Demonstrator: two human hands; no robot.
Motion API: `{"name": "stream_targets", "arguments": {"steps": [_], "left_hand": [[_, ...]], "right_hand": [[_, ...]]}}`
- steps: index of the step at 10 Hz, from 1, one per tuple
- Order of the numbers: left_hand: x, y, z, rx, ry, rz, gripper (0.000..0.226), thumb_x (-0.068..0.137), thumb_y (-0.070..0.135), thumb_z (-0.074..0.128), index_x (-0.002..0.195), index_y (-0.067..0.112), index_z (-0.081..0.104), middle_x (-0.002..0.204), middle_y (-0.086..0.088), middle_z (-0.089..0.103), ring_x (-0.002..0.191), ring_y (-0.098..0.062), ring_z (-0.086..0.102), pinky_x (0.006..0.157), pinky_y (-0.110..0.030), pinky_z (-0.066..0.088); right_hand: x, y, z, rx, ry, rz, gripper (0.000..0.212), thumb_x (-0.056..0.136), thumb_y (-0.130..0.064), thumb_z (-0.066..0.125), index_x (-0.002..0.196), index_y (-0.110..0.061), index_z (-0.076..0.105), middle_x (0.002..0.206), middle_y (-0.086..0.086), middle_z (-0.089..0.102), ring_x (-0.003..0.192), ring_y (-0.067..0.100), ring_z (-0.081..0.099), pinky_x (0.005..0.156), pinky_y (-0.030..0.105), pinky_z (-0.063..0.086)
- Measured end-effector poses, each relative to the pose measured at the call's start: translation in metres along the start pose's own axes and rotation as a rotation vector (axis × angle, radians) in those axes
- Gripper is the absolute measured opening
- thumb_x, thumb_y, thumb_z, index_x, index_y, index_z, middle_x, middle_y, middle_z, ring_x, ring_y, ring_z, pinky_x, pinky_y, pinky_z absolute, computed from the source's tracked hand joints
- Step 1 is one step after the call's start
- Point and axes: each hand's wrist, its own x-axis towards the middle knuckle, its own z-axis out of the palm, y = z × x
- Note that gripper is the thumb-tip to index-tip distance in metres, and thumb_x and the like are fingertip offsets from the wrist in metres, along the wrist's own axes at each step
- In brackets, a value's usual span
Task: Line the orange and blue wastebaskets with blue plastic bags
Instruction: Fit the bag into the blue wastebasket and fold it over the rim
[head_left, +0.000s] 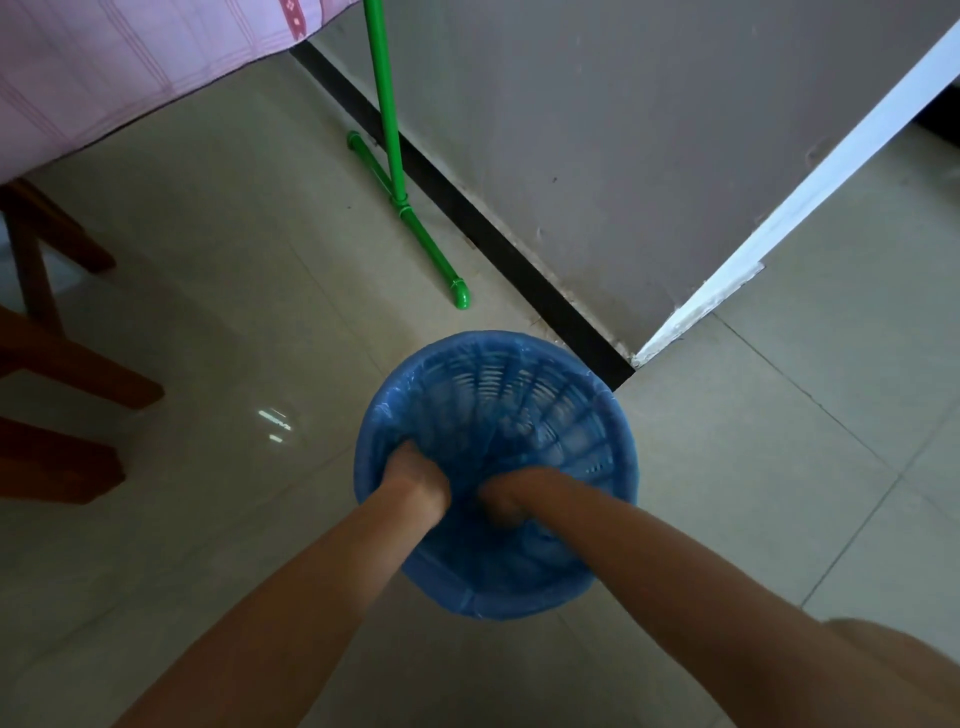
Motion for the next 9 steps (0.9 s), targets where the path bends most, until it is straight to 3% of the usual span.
{"name": "stream_targets", "arguments": {"steps": [1, 2, 3, 4, 5, 6, 7, 8, 9], "left_hand": [[-0.012, 0.000, -0.004, 0.056, -0.097, 0.020, 0.042, 0.101, 0.025, 0.040, 0.139, 0.010, 0.047, 0.153, -0.010, 0.037, 0.143, -0.032, 0.026, 0.117, -0.033, 0.020], [-0.018, 0.004, -0.014, 0.166, -0.081, 0.034, 0.049, 0.102, 0.029, 0.035, 0.147, 0.009, 0.035, 0.159, -0.011, 0.025, 0.147, -0.033, 0.015, 0.120, -0.044, 0.010], [-0.014, -0.004, -0.005, 0.084, -0.087, 0.107, 0.046, 0.105, 0.019, 0.031, 0.148, 0.005, 0.029, 0.158, -0.015, 0.025, 0.147, -0.030, 0.019, 0.109, -0.015, 0.028], [-0.009, 0.004, 0.004, -0.699, 0.114, -0.167, 0.039, 0.104, -0.006, 0.014, 0.141, -0.015, 0.021, 0.156, -0.024, 0.022, 0.146, -0.024, 0.019, 0.066, 0.007, 0.029], [-0.001, -0.001, 0.019, -0.236, 0.068, 0.044, 0.042, 0.106, 0.005, 0.020, 0.147, -0.005, 0.022, 0.158, -0.020, 0.022, 0.147, -0.025, 0.017, 0.088, 0.002, 0.031], [-0.002, 0.001, 0.016, 0.182, -0.132, 0.022, 0.036, 0.100, 0.024, 0.041, 0.132, 0.014, 0.054, 0.143, -0.008, 0.049, 0.134, -0.029, 0.040, 0.112, -0.039, 0.031], [0.000, 0.001, 0.008, 0.027, -0.086, -0.033, 0.026, 0.098, 0.022, 0.047, 0.116, 0.015, 0.064, 0.124, -0.004, 0.062, 0.118, -0.026, 0.054, 0.104, -0.040, 0.039], [0.008, -0.004, 0.015, -0.029, -0.060, -0.132, 0.045, 0.101, 0.031, 0.036, 0.143, 0.017, 0.043, 0.150, -0.004, 0.041, 0.140, -0.031, 0.032, 0.117, -0.046, 0.021], [0.018, -0.008, 0.031, -0.018, -0.053, -0.235, 0.061, 0.101, 0.039, 0.022, 0.156, 0.018, 0.009, 0.163, -0.007, 0.009, 0.150, -0.031, 0.004, 0.121, -0.048, 0.006]], "right_hand": [[0.007, -0.014, 0.012, 0.063, -0.030, 0.031, 0.040, 0.102, -0.017, 0.047, 0.141, -0.008, 0.049, 0.143, 0.015, 0.051, 0.130, 0.034, 0.050, 0.103, 0.043, 0.041], [0.011, -0.014, 0.009, 0.176, 0.059, -0.037, 0.037, 0.102, -0.019, 0.051, 0.135, -0.005, 0.056, 0.138, 0.016, 0.057, 0.125, 0.033, 0.054, 0.099, 0.038, 0.043], [0.017, 0.001, -0.010, 0.350, 0.295, -0.024, 0.037, 0.098, -0.016, 0.054, 0.134, -0.006, 0.059, 0.138, 0.014, 0.057, 0.127, 0.030, 0.053, 0.103, 0.032, 0.039], [0.019, 0.014, -0.023, 0.300, 0.391, 0.013, 0.053, 0.096, -0.012, 0.054, 0.148, -0.011, 0.042, 0.153, 0.012, 0.040, 0.140, 0.029, 0.039, 0.115, 0.034, 0.030], [0.017, 0.021, -0.028, 0.231, 0.382, 0.057, 0.049, 0.095, -0.011, 0.052, 0.144, -0.008, 0.047, 0.149, 0.014, 0.045, 0.133, 0.031, 0.047, 0.111, 0.038, 0.037], [-0.002, 0.016, -0.032, 0.142, 0.348, 0.100, 0.034, 0.092, -0.007, 0.049, 0.123, -0.002, 0.061, 0.127, 0.017, 0.062, 0.111, 0.032, 0.061, 0.092, 0.037, 0.051], [-0.020, 0.008, -0.023, -0.148, 0.241, 0.100, 0.033, 0.096, -0.012, 0.049, 0.126, -0.004, 0.061, 0.128, 0.013, 0.061, 0.116, 0.031, 0.059, 0.090, 0.038, 0.048], [-0.021, 0.007, 0.003, -0.393, 0.145, 0.231, 0.050, 0.100, -0.031, 0.047, 0.147, -0.014, 0.042, 0.153, 0.012, 0.038, 0.141, 0.033, 0.033, 0.113, 0.048, 0.027], [-0.033, 0.007, 0.001, -0.246, 0.227, 0.245, 0.053, 0.103, -0.023, 0.045, 0.150, -0.003, 0.032, 0.160, 0.016, 0.025, 0.149, 0.030, 0.017, 0.121, 0.041, 0.008]]}}
